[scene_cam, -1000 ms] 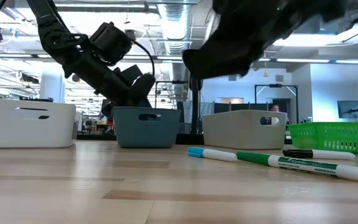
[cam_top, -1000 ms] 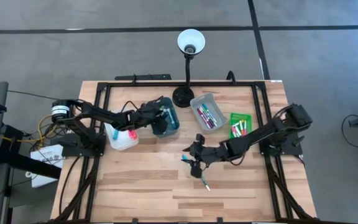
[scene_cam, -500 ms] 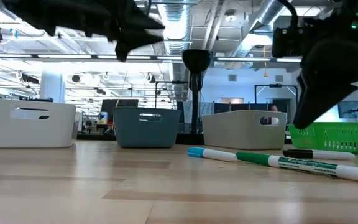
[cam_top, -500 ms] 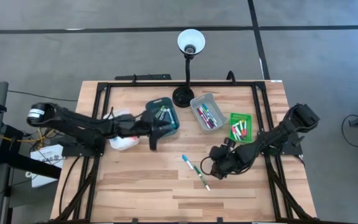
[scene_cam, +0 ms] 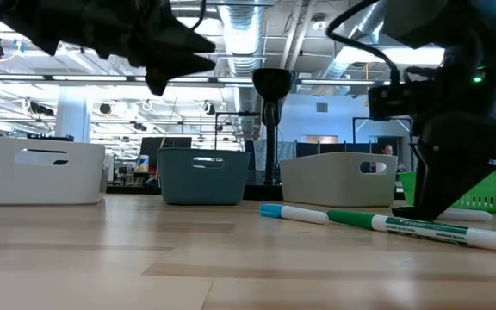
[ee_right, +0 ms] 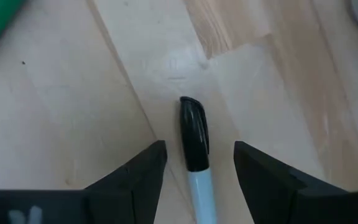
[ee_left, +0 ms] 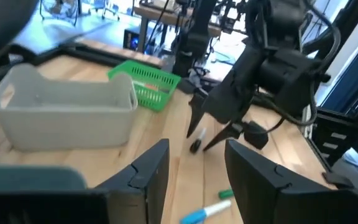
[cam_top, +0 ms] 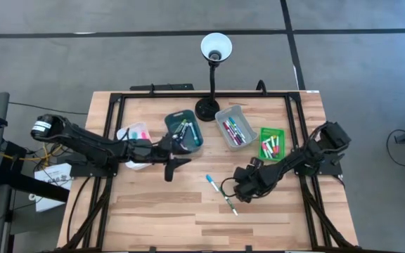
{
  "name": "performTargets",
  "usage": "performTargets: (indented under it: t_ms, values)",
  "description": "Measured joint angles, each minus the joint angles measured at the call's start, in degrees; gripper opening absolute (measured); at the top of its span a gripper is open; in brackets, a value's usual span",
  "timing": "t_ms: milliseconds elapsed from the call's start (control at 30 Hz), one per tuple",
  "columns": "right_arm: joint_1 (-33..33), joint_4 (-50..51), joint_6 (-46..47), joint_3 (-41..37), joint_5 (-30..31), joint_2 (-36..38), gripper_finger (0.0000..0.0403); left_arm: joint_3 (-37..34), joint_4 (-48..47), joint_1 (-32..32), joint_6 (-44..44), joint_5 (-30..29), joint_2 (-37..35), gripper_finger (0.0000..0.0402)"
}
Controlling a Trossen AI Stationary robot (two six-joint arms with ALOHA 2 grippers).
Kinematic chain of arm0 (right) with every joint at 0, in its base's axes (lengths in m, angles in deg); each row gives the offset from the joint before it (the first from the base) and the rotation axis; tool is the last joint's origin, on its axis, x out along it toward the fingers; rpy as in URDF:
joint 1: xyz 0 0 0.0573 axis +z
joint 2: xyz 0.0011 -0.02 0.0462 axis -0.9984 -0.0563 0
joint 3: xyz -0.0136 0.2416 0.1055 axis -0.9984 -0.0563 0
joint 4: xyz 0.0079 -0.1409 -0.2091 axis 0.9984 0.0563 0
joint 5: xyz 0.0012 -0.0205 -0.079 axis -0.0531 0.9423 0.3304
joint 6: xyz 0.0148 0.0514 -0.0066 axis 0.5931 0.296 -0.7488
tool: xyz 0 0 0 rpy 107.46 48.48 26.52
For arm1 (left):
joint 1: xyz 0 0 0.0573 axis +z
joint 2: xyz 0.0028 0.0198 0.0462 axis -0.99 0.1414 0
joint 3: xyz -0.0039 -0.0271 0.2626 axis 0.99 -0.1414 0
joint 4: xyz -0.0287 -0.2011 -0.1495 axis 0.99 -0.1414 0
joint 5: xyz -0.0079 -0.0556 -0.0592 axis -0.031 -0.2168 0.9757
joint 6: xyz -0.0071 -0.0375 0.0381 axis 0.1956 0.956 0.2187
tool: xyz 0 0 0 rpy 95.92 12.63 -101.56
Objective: Pick & Place Markers
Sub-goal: Put the black highlighter pen into the green bin
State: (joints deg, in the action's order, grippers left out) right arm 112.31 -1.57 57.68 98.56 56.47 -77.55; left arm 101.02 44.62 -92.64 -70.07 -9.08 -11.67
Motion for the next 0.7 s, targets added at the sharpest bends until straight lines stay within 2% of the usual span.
performTargets:
  t_ms: [100, 200, 400, 500, 567, 633, 700]
  values:
    - [-1.4, -0.5, -1.3, 0.1, -2.5, -1.0, 0.0182, -1.5, 0.2, 0.0, 1.0, 0.0, 0.0, 0.0152]
    - [-2.5, -1.6, -1.7, 0.1, -3.0, -1.2, 0.0154, -2.7, 0.1, 0.0, 1.1, 0.0, 0.0, 0.0152]
    - [-4.1, -3.6, -1.7, -0.2, -6.1, -0.3, 0.0032, -4.9, 0.4, 0.0, 1.2, -0.7, 0.0, 0.0152]
    - [-4.2, -3.7, -1.7, 0.7, -6.1, -0.1, 0.0027, -5.5, 0.2, 0.0, 1.2, -0.9, 0.0, 0.0152]
    - [-3.9, -3.3, -1.7, 1.6, -5.6, 0.6, 0.0038, -5.5, 0.3, 0.0, 1.2, -1.3, 0.0, 0.0152]
    - [-3.5, -4.6, -1.9, 3.3, -1.7, 1.3, 0.0046, -5.6, 0.3, 0.0, 1.2, -1.4, 0.0, 0.0152]
    - [-2.6, -4.6, -2.0, 4.8, 5.6, 3.7, 0.0043, -5.6, 0.5, 0.0, 1.2, -1.5, 0.0, 0.0152]
